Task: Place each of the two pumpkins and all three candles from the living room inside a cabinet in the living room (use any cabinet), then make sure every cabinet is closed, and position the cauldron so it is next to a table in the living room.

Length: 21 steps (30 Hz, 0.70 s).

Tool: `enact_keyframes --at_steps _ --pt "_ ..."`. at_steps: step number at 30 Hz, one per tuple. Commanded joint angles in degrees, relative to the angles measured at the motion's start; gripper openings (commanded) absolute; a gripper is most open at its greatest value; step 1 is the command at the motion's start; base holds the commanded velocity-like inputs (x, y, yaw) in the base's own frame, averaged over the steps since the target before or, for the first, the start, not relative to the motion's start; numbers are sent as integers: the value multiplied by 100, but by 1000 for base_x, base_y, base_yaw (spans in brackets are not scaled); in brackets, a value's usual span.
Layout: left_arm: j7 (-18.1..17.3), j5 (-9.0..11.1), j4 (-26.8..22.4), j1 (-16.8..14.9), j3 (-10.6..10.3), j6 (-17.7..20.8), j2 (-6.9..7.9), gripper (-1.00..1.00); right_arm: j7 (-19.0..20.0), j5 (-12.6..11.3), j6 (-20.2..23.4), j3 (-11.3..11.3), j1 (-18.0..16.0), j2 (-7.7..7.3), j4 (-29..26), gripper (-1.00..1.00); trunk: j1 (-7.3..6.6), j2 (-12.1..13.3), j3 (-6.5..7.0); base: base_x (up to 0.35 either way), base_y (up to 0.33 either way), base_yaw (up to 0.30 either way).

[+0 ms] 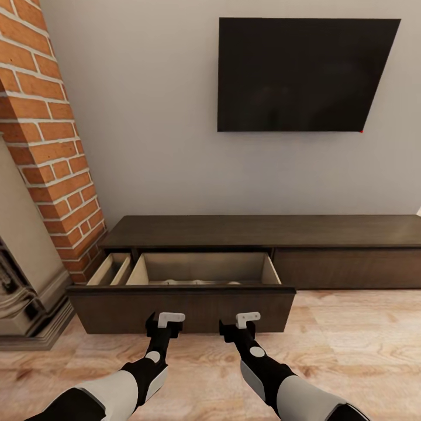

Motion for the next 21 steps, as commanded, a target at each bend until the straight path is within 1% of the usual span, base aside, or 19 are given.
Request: enact_keyframes --at_steps 1,7,18,21 --pt "19 44 7 -4 -51 -17 -2 100 -33 -40 -20 49 -6 0 5 100 -1 -2 -5 115 0 0" --pt "19 47 11 -4 -51 -17 -2 100 -34 -46 -19 49 -3 0 10 100 -1 -2 -5 229 0 0" --pt "19 51 13 -4 -51 -17 -2 100 -35 -61 -12 43 -2 0 14 100 -1 -2 -5 317 0 0" --pt "19 51 15 -4 -51 -17 -2 100 -35 -61 -11 41 -3 0 14 100 -1 -2 -5 155 0 0"
